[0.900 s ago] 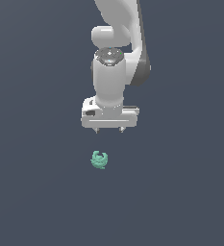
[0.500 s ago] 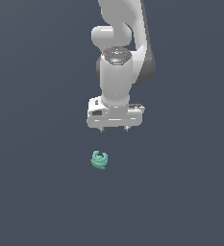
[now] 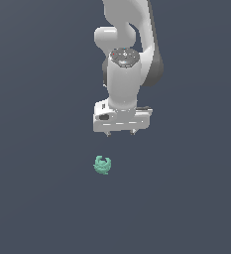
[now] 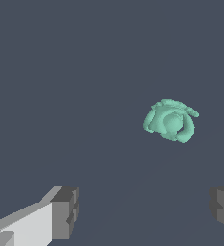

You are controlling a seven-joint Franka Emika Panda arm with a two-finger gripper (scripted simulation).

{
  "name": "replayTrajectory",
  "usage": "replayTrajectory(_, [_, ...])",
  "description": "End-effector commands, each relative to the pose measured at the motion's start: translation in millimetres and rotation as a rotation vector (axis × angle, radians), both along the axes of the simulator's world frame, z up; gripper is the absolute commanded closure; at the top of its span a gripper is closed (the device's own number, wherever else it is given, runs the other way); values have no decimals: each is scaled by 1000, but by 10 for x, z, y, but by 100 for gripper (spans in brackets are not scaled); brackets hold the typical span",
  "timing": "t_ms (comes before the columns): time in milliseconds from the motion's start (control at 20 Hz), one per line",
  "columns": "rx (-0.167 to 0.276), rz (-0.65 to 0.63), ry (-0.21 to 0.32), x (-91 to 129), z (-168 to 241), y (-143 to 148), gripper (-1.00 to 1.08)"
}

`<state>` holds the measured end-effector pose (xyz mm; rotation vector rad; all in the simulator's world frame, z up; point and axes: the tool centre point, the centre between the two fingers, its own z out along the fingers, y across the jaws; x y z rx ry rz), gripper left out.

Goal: Pick up the object and move it to a goal position.

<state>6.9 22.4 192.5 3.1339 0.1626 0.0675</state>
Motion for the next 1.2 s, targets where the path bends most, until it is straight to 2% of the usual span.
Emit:
replayTrajectory(0, [-1,16,1,10,-12,-8,-92])
replayTrajectory(500, [-12,160,8,111,-119,-92,-92])
replayTrajectory(1150, [-27,478,24,316,-370,-288,-92])
